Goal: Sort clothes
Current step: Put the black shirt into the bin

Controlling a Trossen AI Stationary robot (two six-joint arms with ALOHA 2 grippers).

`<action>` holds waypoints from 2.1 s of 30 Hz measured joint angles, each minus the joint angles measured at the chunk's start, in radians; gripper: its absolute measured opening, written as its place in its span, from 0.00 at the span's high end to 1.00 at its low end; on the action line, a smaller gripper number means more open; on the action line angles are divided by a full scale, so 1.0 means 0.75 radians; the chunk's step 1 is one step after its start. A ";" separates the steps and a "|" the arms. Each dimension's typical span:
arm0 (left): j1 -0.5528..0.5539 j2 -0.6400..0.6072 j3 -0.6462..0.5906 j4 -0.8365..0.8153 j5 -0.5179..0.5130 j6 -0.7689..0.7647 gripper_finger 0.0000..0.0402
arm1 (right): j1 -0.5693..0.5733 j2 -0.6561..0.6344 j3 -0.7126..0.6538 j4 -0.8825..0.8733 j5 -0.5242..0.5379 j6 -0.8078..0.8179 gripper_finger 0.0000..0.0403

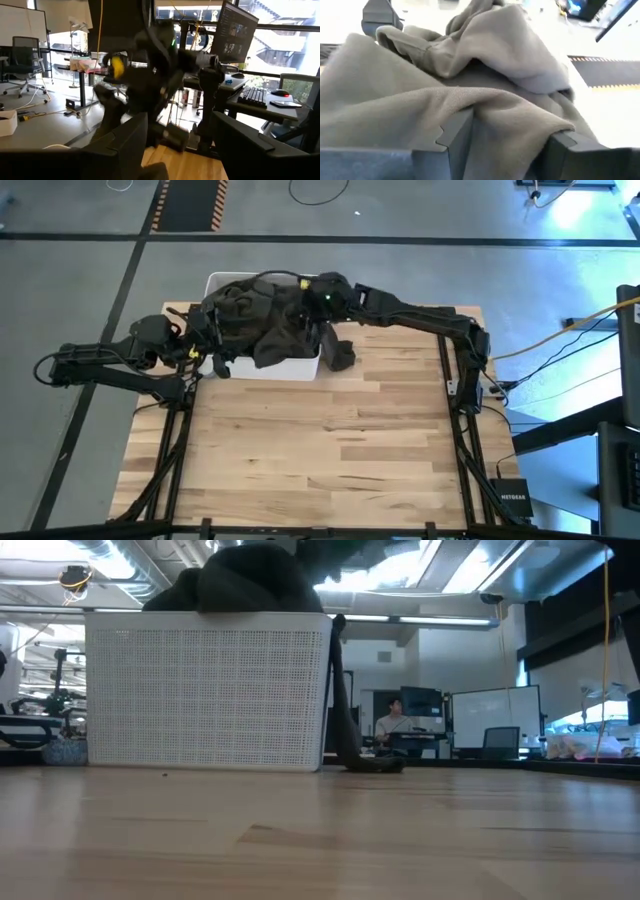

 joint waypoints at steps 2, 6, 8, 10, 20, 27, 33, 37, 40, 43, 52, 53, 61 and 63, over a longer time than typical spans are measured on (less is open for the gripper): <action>0.000 0.000 0.000 0.000 0.000 -0.009 0.47 | 0.001 -0.001 0.098 -0.144 0.039 -0.005 0.55; 0.000 0.000 0.000 -0.004 0.000 -0.013 0.47 | 0.011 -0.008 0.245 -0.419 0.054 -0.008 0.55; 0.000 0.000 0.000 -0.005 0.000 -0.017 0.47 | 0.025 -0.017 0.272 -0.516 0.060 -0.019 0.56; -0.001 0.000 0.000 -0.006 0.000 -0.017 0.47 | 0.028 -0.042 0.277 -0.594 0.095 -0.034 0.57; 0.000 0.000 0.000 -0.023 0.000 -0.017 0.47 | -0.011 -0.214 0.193 -0.882 0.183 -0.021 0.57; 0.000 0.000 0.000 -0.035 0.000 -0.020 0.47 | -0.033 -0.377 -0.133 -0.827 0.183 0.028 0.57; 0.000 0.001 0.000 -0.037 0.000 -0.027 0.47 | -0.026 -0.602 -0.762 -0.324 0.139 0.078 0.57; -0.001 0.003 0.000 -0.036 0.000 -0.028 0.47 | 0.022 -0.699 -1.200 0.246 0.138 0.176 0.57; 0.000 0.004 0.000 -0.032 0.000 -0.028 0.47 | 0.074 -0.688 -1.462 0.698 0.179 0.223 0.57; 0.000 0.004 0.000 -0.032 0.000 -0.028 0.47 | 0.117 -0.617 -1.622 1.061 0.252 0.290 0.57; 0.000 0.005 0.000 -0.041 0.000 -0.028 0.47 | 0.234 -0.391 -1.669 1.416 0.427 0.347 0.57; 0.000 0.005 0.000 -0.039 0.000 -0.028 0.47 | 0.243 -0.375 -1.666 1.429 0.490 0.347 0.57; 0.000 0.005 0.000 -0.040 -0.001 -0.023 0.47 | 0.246 -0.312 -1.659 1.547 0.543 0.349 0.57; 0.000 0.005 0.000 -0.038 0.000 -0.023 0.47 | 0.245 -0.312 -1.659 1.549 0.552 0.368 0.57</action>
